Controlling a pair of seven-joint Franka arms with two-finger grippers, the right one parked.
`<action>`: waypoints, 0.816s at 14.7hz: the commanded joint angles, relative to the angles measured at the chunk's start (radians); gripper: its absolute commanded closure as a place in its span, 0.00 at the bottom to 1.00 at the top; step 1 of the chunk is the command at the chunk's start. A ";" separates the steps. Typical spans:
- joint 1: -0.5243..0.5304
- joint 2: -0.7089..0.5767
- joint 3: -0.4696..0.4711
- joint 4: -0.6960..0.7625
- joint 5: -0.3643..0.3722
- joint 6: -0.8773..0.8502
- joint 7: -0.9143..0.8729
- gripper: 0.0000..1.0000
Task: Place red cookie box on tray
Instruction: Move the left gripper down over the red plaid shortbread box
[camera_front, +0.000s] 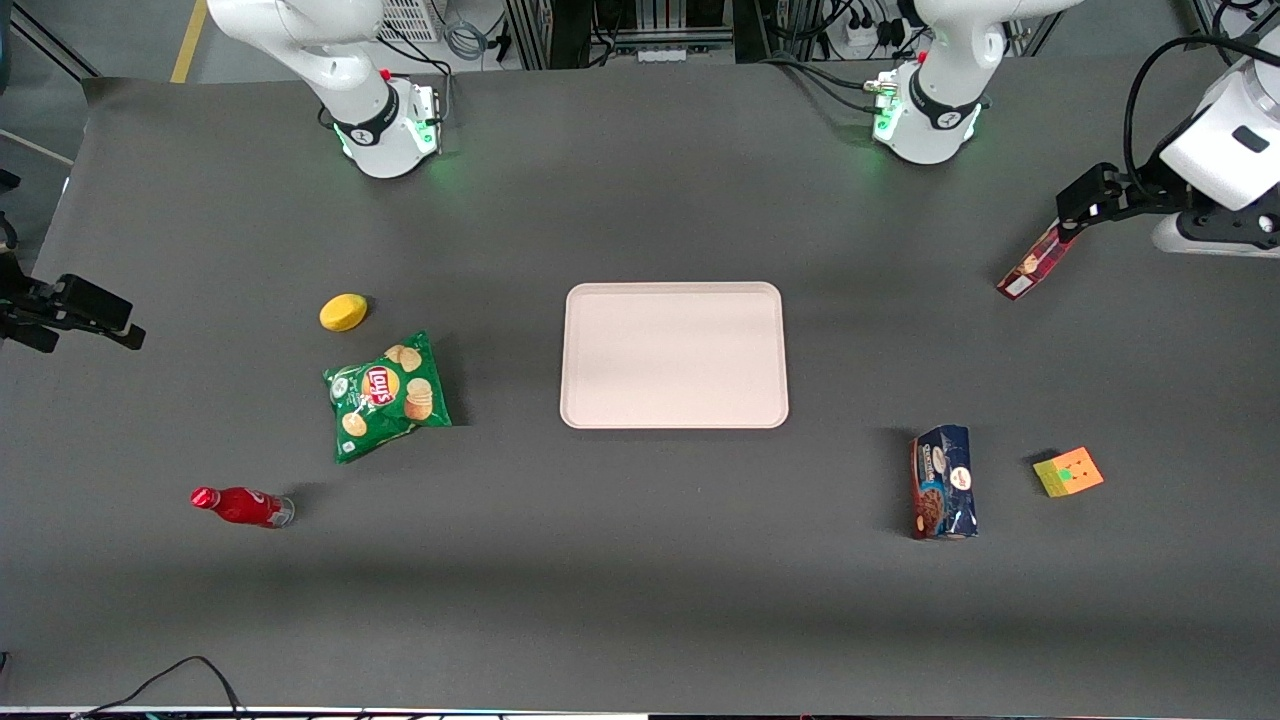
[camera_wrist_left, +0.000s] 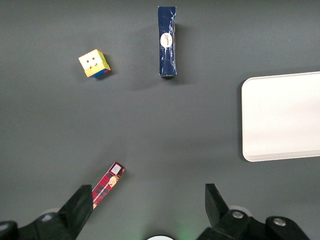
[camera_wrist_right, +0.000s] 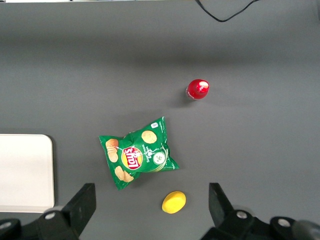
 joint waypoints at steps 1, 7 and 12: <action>0.002 0.004 0.000 0.026 -0.010 -0.031 0.014 0.00; -0.035 0.015 0.004 0.006 0.001 -0.069 0.023 0.00; -0.144 0.012 0.121 -0.164 0.046 -0.001 0.118 0.00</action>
